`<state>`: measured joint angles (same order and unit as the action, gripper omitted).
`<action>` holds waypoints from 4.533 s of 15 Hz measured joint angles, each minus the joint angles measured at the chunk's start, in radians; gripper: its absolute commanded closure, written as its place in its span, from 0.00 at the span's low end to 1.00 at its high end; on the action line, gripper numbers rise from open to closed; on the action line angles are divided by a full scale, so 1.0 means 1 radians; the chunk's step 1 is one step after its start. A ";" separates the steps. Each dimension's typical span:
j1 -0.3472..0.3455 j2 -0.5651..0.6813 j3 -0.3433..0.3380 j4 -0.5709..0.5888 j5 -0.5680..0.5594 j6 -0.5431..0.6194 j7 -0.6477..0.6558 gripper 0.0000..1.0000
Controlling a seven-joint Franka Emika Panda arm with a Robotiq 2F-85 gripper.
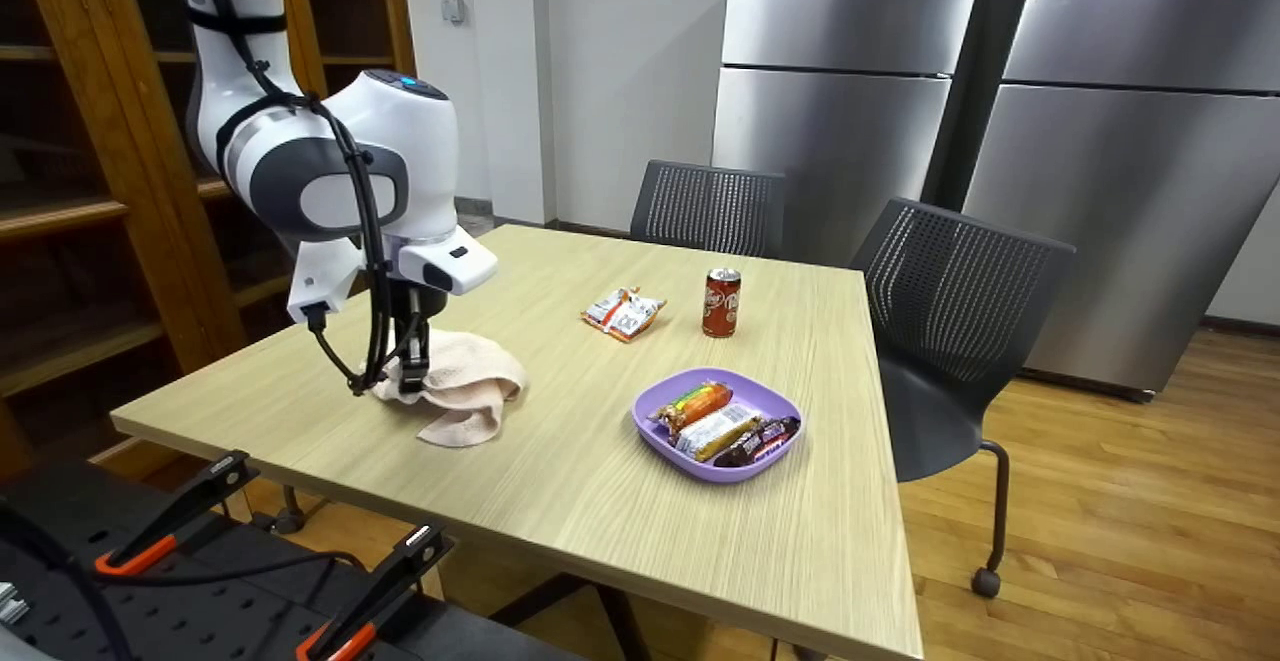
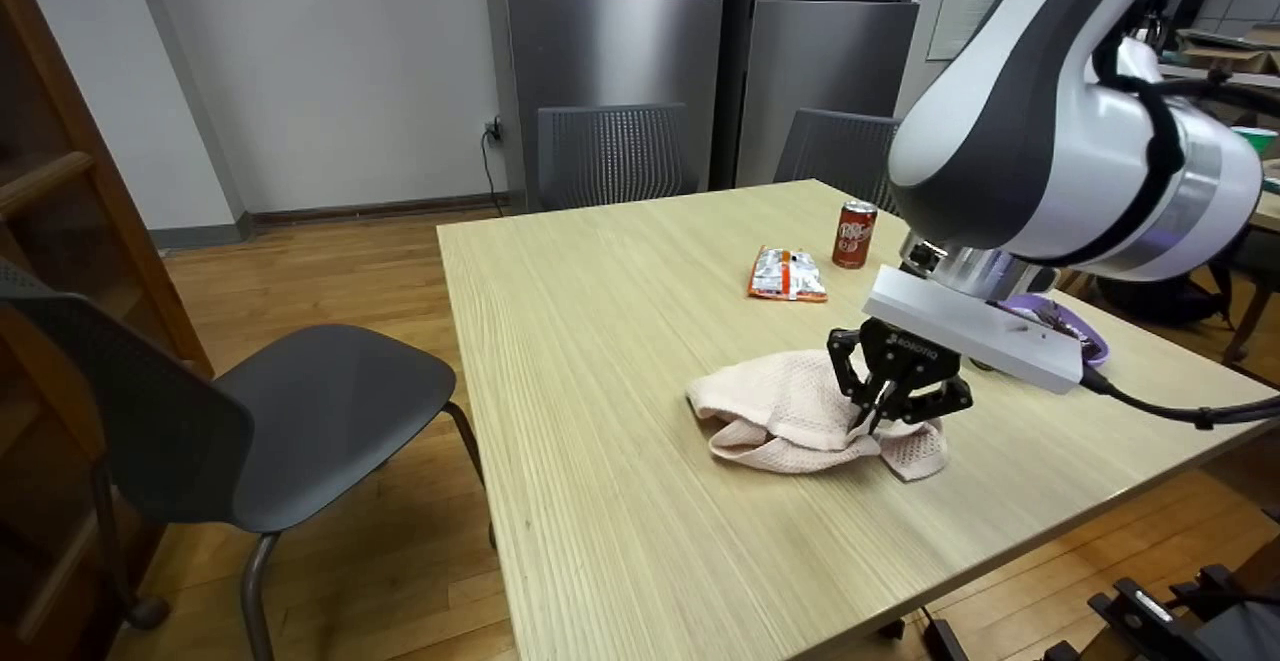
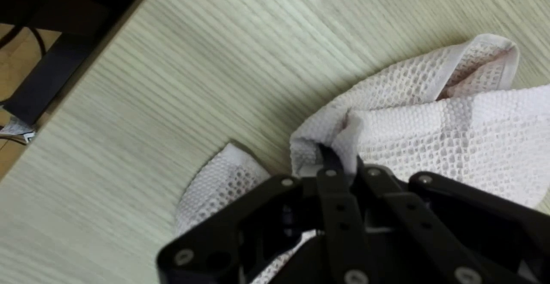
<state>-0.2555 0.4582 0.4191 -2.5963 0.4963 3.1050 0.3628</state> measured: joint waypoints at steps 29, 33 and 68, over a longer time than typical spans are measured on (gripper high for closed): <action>0.158 -0.259 -0.415 0.093 -0.164 -0.284 -0.160 0.99; 0.156 -0.258 -0.436 0.138 -0.164 -0.314 -0.207 0.99; 0.065 -0.155 -0.585 0.320 -0.237 -0.413 -0.322 0.99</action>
<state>-0.1910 0.3034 -0.1658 -2.2760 0.2597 2.6919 0.0408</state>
